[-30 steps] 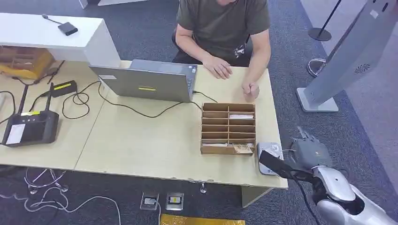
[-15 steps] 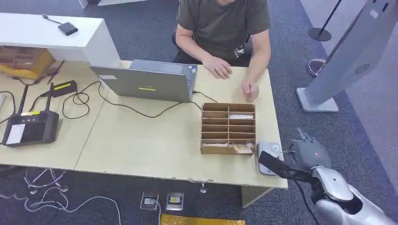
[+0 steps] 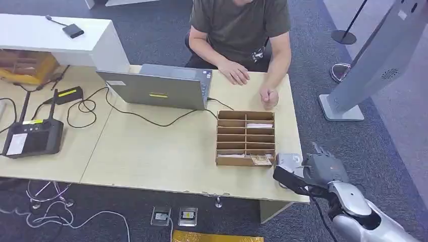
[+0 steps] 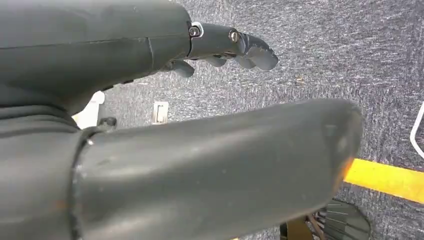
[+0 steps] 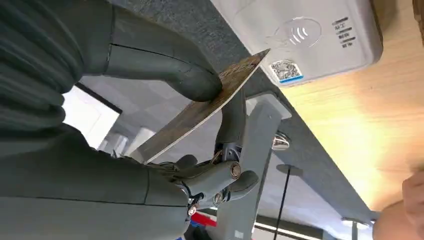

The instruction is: Pass the card to the sensor for recognition and then transmit it.

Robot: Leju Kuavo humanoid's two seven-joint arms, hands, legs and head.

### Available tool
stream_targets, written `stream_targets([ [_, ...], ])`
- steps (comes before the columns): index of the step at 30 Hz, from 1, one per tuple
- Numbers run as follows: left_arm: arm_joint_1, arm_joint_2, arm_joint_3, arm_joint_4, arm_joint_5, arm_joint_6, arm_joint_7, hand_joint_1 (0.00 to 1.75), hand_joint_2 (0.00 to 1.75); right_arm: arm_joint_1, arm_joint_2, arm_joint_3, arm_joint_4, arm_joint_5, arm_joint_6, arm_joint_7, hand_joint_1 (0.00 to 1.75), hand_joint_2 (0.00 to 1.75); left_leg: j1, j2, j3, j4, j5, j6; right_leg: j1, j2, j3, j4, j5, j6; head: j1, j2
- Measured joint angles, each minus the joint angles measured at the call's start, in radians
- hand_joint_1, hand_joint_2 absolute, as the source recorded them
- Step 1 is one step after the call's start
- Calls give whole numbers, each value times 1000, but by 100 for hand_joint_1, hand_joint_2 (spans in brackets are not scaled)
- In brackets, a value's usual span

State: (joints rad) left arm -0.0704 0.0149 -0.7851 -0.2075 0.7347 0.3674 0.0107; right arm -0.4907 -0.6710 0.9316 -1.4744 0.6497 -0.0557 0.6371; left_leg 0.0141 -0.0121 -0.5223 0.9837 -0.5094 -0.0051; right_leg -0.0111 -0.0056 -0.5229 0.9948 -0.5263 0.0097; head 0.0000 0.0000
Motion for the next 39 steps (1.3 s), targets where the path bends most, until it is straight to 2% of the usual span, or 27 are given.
stream_targets([
  [33, -1, 1, -9, 0, 6, 0, 11, 0, 0, 3, 35, 16, 68, -28, -25, -13, 175, 175, 0, 0, 0, 0, 0, 0, 0, 0, 0, 0, 0, 0, 0, 0],
  [39, -1, 1, -16, 0, 10, 0, 11, 0, 0, 13, 47, 16, 104, -34, -43, -39, 175, 175, 0, 0, 0, 0, 0, 0, 0, 0, 0, 0, 0, 0, 0, 0],
])
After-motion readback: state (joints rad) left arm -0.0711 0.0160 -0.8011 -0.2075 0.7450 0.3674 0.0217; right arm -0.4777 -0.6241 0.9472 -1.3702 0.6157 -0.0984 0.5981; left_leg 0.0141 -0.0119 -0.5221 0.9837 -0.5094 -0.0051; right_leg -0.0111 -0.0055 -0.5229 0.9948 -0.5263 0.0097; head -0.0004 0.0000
